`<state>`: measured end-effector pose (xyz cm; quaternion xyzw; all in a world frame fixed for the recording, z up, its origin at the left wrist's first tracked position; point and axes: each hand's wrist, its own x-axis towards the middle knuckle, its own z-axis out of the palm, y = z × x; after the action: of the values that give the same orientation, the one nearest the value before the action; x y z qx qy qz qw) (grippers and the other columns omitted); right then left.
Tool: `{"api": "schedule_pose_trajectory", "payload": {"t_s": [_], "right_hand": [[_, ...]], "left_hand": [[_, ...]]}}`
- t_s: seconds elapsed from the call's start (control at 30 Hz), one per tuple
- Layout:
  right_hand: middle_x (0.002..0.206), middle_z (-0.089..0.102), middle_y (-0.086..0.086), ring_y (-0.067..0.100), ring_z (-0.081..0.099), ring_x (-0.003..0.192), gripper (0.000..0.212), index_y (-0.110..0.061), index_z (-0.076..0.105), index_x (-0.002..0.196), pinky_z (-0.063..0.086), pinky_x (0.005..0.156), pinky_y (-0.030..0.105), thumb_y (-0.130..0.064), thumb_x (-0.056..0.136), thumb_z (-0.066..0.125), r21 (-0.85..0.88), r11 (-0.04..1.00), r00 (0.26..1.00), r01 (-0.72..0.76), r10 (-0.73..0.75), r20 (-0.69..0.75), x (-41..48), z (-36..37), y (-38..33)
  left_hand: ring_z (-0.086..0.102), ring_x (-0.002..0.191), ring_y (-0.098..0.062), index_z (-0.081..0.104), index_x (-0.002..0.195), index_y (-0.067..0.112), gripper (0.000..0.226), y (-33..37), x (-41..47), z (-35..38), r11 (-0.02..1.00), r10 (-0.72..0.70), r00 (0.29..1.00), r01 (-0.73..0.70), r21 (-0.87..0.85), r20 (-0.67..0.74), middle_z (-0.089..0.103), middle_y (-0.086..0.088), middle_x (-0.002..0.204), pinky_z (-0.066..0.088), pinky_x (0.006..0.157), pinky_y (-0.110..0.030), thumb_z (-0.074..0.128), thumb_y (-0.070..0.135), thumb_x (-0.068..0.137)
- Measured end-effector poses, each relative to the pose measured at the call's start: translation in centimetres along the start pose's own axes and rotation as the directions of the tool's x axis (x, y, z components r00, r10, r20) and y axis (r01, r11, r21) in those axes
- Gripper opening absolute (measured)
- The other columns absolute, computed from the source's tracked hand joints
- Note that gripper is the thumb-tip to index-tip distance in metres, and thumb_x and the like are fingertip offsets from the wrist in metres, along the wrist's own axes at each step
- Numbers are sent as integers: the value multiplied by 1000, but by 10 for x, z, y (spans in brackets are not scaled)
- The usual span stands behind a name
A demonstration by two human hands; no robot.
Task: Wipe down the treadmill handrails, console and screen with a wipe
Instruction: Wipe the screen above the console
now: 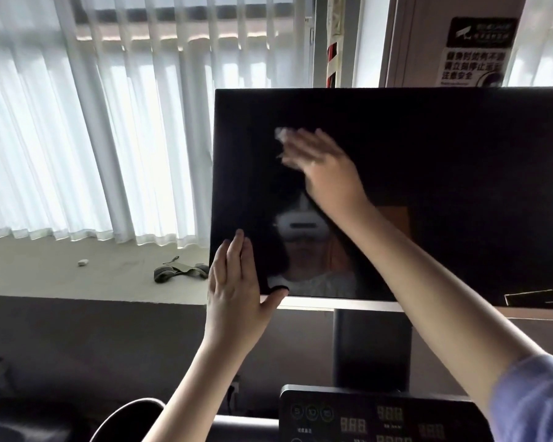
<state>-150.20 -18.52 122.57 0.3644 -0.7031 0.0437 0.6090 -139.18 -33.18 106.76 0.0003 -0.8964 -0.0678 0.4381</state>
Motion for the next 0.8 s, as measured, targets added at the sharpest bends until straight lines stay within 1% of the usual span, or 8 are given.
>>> {"api": "schedule_pose_trajectory", "payload": {"t_s": [0.1,0.23,0.4,0.5,0.6,0.67,0.73,0.8], "right_hand": [[120,67,14,31,64,110,31,2,71,106,39,104,40,1,84,48,22,992,991,-122,123,-52,9,2,-7],[119,68,11,27,66,108,44,-1,73,104,43,100,40,-5,83,35,70,992,992,106,-110,58,9,4,-14],[123,66,8,25,63,111,39,-3,69,113,38,106,38,-23,95,40,-45,973,973,-227,225,-48,36,5,10],[120,67,10,26,64,110,33,-1,72,107,41,103,39,-17,92,47,-14,994,994,-107,107,-29,41,12,-10],[117,69,9,27,67,106,42,-1,73,105,44,100,42,-21,90,39,15,1000,1000,-3,3,21,48,10,-6],[124,64,14,30,62,114,47,0,67,117,38,107,42,-26,93,36,-7,990,990,-142,142,10,60,4,2],[142,50,13,26,45,134,45,-1,53,134,18,117,33,-26,102,34,-48,953,947,-299,302,106,71,2,6],[149,42,8,21,34,141,41,-6,48,140,8,117,25,-23,104,36,-12,960,946,-280,278,167,77,8,-1]], "left_hand": [[31,133,-33,29,142,1,88,1,-1,0,1000,0,1000,0,-9,-5,31,-16,150,33,106,-48,43,61,79],[30,134,-32,27,143,2,88,1,0,0,1000,-5,1000,5,-11,3,30,-15,150,31,107,-48,42,61,79],[30,134,-32,27,143,3,88,2,-1,0,1000,-10,1000,10,-14,14,29,-15,151,30,107,-45,43,60,78],[31,134,-33,30,143,1,88,2,-1,0,1000,-20,1000,20,-13,21,30,-15,151,34,106,-47,43,60,79],[32,134,-34,33,142,-1,88,2,-2,0,1000,-18,999,18,-9,29,31,-16,152,36,105,-48,43,60,80],[33,134,-34,33,142,-1,88,2,-2,0,1000,-13,999,13,-4,31,31,-16,152,36,106,-47,43,60,80],[32,134,-33,33,142,-1,88,2,-2,0,1000,-13,999,13,4,31,31,-16,152,35,106,-46,42,60,80],[32,135,-33,34,142,-1,88,2,-2,1,1000,-13,1000,12,8,26,31,-16,152,33,106,-46,42,60,81]]}}
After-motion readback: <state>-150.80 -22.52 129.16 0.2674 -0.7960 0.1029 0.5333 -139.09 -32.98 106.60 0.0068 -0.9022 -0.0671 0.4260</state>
